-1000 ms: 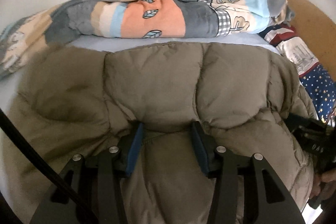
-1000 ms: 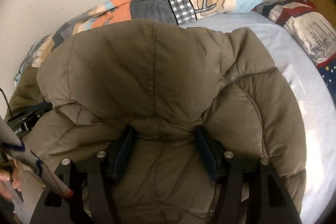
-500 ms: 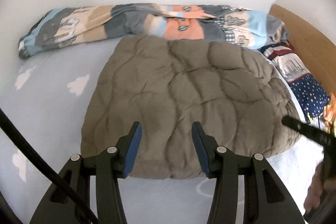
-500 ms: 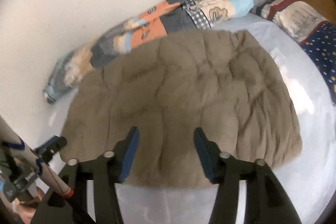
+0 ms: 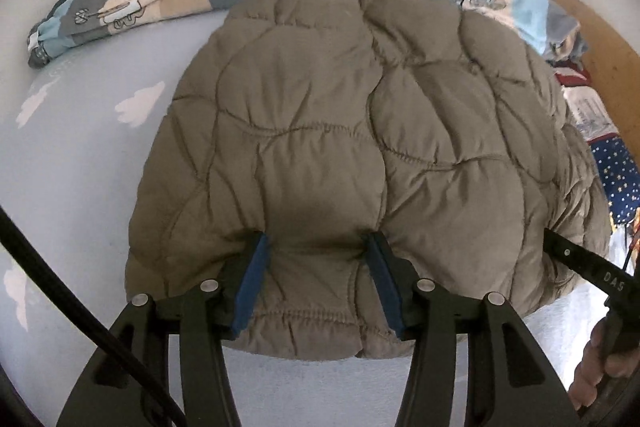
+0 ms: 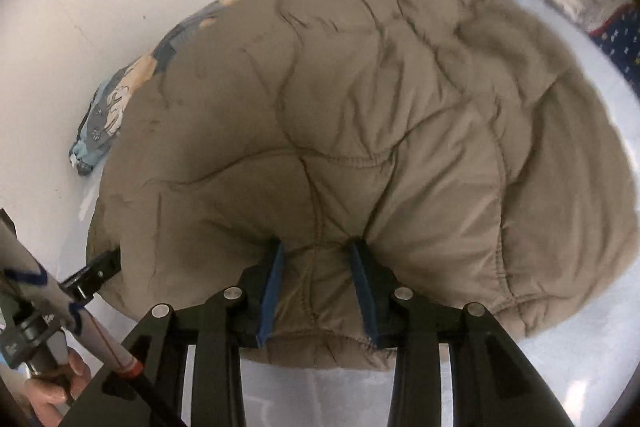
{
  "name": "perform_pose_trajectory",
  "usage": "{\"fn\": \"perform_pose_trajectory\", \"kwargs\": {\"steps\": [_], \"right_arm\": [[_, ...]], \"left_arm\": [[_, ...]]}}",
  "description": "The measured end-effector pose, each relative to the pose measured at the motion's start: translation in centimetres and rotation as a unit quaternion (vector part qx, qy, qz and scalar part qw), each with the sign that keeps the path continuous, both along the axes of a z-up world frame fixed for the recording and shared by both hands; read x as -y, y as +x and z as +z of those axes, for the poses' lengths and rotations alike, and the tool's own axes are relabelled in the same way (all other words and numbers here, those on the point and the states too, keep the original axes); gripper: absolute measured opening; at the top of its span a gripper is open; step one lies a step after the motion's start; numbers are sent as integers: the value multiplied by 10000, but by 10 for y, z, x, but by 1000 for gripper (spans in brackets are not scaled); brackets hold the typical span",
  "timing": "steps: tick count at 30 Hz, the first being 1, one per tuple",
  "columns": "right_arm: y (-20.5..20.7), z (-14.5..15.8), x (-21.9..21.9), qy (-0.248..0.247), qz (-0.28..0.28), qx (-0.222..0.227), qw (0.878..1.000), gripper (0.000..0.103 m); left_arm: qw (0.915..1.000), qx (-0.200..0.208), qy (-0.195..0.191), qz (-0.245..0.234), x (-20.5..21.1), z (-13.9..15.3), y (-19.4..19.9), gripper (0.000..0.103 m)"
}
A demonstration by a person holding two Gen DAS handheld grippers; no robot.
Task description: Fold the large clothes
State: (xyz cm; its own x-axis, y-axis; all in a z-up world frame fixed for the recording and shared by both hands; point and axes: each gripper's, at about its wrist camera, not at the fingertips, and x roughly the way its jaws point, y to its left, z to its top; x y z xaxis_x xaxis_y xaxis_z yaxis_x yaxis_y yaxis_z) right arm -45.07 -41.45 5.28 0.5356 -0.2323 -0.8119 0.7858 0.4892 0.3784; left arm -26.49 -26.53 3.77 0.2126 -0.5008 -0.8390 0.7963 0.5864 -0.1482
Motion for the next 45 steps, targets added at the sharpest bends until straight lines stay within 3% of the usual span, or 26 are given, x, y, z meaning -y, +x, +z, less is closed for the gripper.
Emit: {"fn": "perform_pose_trajectory", "kwargs": {"steps": [7, 11, 14, 17, 19, 22, 25, 28, 33, 40, 43, 45], "right_arm": [[-3, 0, 6, 223, -38, 69, 9997, 38], [-29, 29, 6, 234, -190, 611, 9977, 39], [-54, 44, 11, -156, -544, 367, 9977, 41], [-74, 42, 18, -296, -810, 38, 9963, 41], [-83, 28, 24, -85, -972, -134, 9951, 41], [-89, -3, 32, 535, -1112, 47, 9923, 42], [-92, -2, 38, 665, -1161, 151, 9909, 42], [-103, 14, 39, 745, -1209, 465, 9888, 43], [-141, 38, 38, 394, -1545, 521, 9858, 62], [-201, 38, 44, 446, -1938, 440, 9790, 64], [-215, 33, 48, 595, -2167, 508, 9731, 78], [-231, 27, 50, 813, -2284, 741, 9673, 78]], "left_arm": [[9998, -165, -80, 46, -6, 10, 2, 52], [9992, -176, -355, 109, -22, 28, 5, 52], [9986, -186, -388, 305, -32, 30, 14, 52], [9980, -336, -333, 408, -34, 21, 22, 52], [9982, -386, -163, 420, -28, 12, 23, 53], [9987, -276, 89, 429, -20, 6, 19, 54], [9983, -394, 1, 431, -22, 14, 22, 55], [9956, -699, -332, 528, -35, 27, 33, 55], [9867, -1164, -664, 921, -62, 37, 60, 63], [9730, -1738, -703, 1346, -93, 26, 86, 63], [9571, -2286, -866, 1555, -104, 14, 94, 64], [9434, -2645, -980, 1747, -109, 2, 96, 64]]}}
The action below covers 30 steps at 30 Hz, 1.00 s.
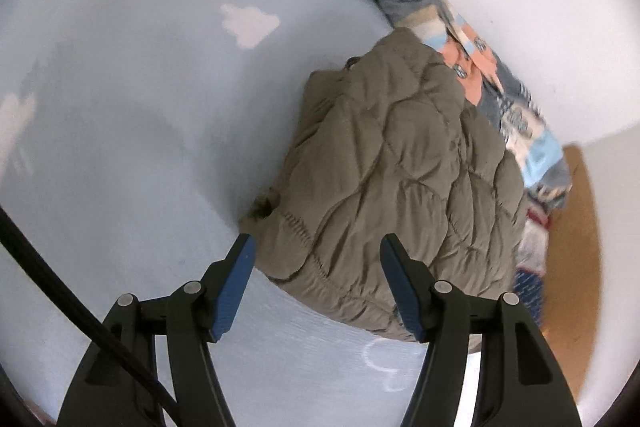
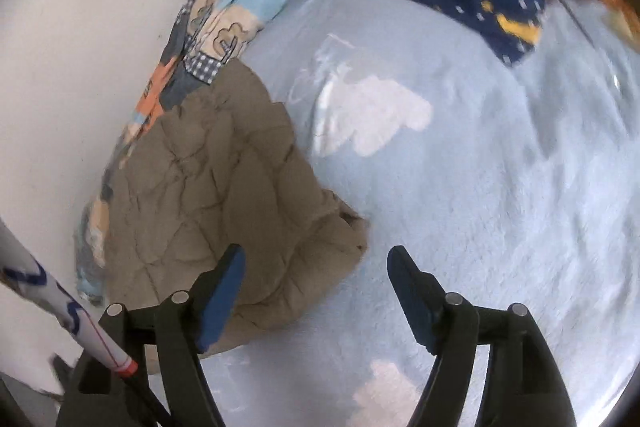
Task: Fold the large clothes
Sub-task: 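Fold the jacket bundle over onto itself with both grippers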
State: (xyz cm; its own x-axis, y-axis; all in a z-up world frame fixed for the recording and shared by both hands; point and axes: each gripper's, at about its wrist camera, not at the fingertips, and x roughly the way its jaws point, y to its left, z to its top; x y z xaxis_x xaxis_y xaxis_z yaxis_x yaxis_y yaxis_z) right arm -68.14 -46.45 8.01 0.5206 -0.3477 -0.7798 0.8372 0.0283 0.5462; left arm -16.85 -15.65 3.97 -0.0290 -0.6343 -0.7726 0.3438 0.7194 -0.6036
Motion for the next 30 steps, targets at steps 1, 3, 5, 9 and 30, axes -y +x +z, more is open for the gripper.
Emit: {"fn": "perform_pose_trajectory", "kwargs": {"steps": [1, 3, 5, 9, 30], "right_arm": [[-6, -4, 1, 131, -77, 163, 9998, 78], [-10, -10, 1, 291, -183, 392, 9986, 78], [-16, -15, -1, 427, -287, 572, 9970, 79], [-23, -27, -1, 654, -499, 863, 9929, 80], [28, -71, 10, 948, -972, 1368, 9812, 84]], "left_arm": [[9999, -113, -18, 75, -1, -5, 0, 64], [9992, -308, -75, 224, -4, -13, 2, 64], [9982, -402, -180, 401, -6, -16, -1, 64], [9946, -619, -282, 778, -12, -24, -4, 64], [9896, -739, -721, 1001, 15, -56, -8, 74]]}}
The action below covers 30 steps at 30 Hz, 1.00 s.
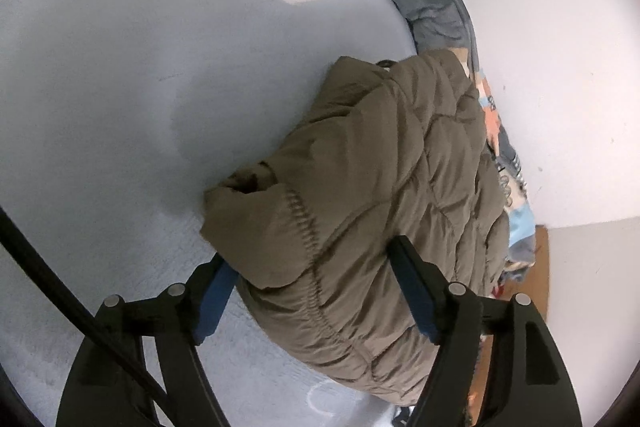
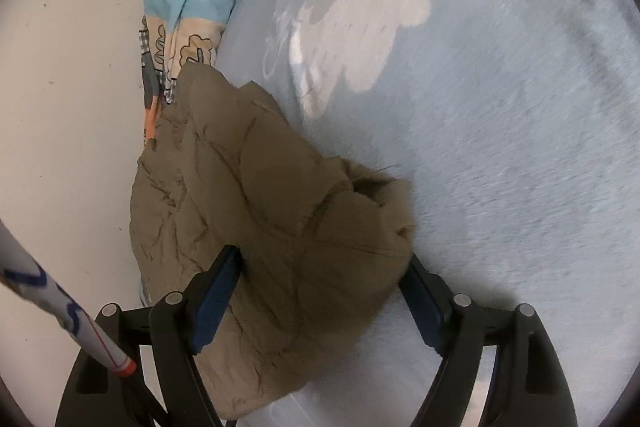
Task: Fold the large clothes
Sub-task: 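Fold the jacket bundle over onto itself with both grippers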
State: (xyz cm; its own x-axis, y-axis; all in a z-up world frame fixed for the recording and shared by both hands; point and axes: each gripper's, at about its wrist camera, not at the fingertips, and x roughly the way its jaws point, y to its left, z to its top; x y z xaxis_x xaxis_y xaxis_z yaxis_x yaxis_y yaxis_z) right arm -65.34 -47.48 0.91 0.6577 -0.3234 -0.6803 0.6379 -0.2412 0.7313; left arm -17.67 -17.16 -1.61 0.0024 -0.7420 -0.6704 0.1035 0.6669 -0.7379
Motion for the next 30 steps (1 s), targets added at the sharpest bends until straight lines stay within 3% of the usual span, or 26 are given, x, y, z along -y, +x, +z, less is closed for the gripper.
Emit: {"fn": "perform_pose_trajectory", "kwargs": {"steps": [2, 4, 5, 6, 8, 11, 14, 18, 22, 25, 26, 30], "right_arm": [[5, -2, 1, -12, -21, -46, 10000, 83], [9, 1, 2, -79, 34, -217, 9997, 62], [12, 6, 3, -174, 142, -398, 9990, 57], [16, 13, 3, -323, 300, -630, 9970, 49], [32, 32, 4, -709, 763, -1350, 9854, 43], [61, 56, -5, -1398, 1349, -2430, 9504, 39], [81, 73, -16, -1962, 1744, -3179, 9111, 37], [89, 81, -22, -2281, 1970, -3575, 8840, 37], [97, 87, -25, -2484, 2092, -3842, 8643, 36], [107, 93, -27, -2732, 2183, -4087, 8430, 35], [110, 96, -29, -2855, 2222, -4179, 8333, 34], [115, 112, -39, -3166, 2256, -4272, 8163, 33]], "left_arm": [[9996, 175, 166, -115, 5, 4, -1, 74], [9963, 588, 495, -385, 13, 14, -4, 67], [9911, 929, 757, -584, 21, 21, -8, 63], [9820, 1354, 1054, -793, 29, 30, -13, 60], [9576, 2161, 1557, -1097, 45, 46, -26, 59], [9137, 3180, 2123, -1378, 61, 63, -49, 59], [8864, 3713, 2312, -1520, 67, 71, -59, 59], [8621, 4094, 2484, -1658, 71, 74, -69, 59], [8375, 4474, 2607, -1744, 76, 80, -78, 56], [8265, 4699, 2564, -1743, 79, 88, -83, 55], [8256, 4740, 2525, -1728, 77, 92, -83, 54], [8260, 4832, 2372, -1675, 72, 103, -83, 51]]}}
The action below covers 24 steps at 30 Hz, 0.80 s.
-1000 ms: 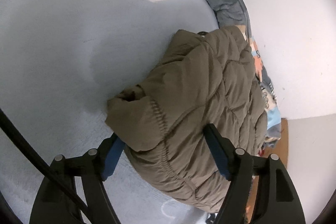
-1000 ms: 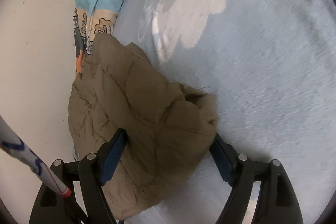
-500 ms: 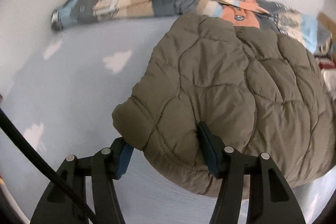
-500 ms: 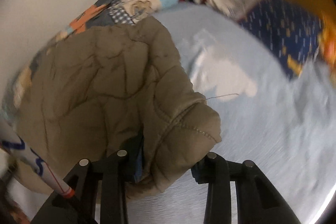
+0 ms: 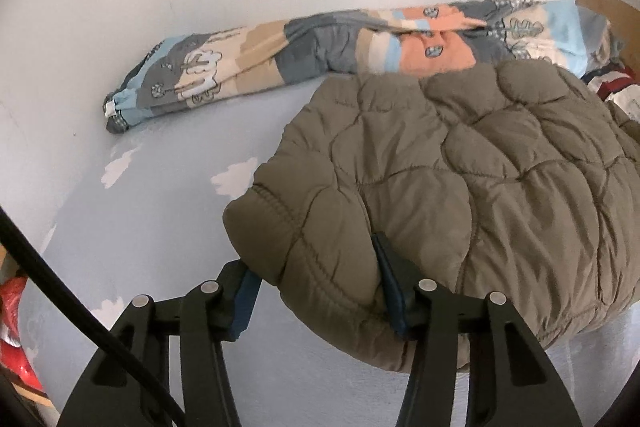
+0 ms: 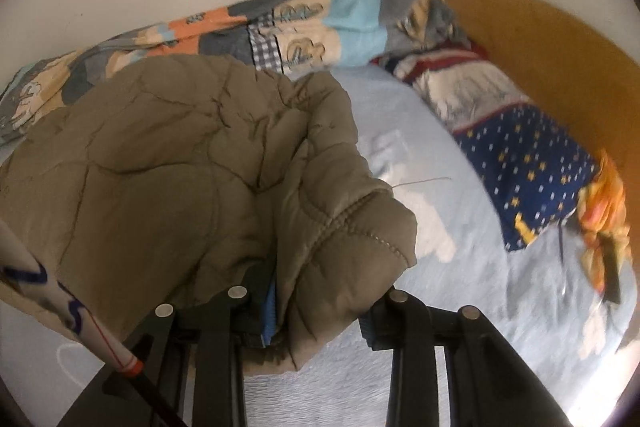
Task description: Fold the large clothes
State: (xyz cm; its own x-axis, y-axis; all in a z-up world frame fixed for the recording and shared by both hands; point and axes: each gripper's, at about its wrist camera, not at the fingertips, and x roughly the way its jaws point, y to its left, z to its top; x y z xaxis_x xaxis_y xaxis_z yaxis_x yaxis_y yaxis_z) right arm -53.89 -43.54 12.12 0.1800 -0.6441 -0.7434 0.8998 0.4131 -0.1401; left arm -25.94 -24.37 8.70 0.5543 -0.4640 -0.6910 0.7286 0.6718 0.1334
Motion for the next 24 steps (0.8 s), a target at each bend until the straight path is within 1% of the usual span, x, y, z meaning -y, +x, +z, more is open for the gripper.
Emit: {"fn": "perform_pose_trajectory", "kwargs": {"steps": [4, 8, 13, 16, 19, 22, 24], "right_arm": [[2, 14, -9, -182, 123, 9, 9998, 33], [-7, 30, -19, -247, 192, 107, 9995, 32], [-23, 52, -45, -363, 337, 211, 9986, 32], [-36, 63, -68, -377, 431, 294, 9979, 32], [-52, 69, -87, -380, 448, 366, 9976, 32], [-70, 69, -107, -355, 401, 418, 9977, 32], [-83, 64, -119, -235, 309, 494, 9980, 32]], "left_arm": [[9999, -37, -124, -107, -8, 15, -3, 51], [9989, -260, -326, -205, -27, 32, -4, 50], [9986, -178, -400, -292, -57, 46, -19, 50], [9983, -185, -421, -371, -80, 54, -32, 50], [9977, -206, -512, -390, -104, 58, -48, 50], [9979, -190, -451, -431, -125, 53, -68, 50], [9981, -166, -383, -454, -140, 48, -83, 50]]}}
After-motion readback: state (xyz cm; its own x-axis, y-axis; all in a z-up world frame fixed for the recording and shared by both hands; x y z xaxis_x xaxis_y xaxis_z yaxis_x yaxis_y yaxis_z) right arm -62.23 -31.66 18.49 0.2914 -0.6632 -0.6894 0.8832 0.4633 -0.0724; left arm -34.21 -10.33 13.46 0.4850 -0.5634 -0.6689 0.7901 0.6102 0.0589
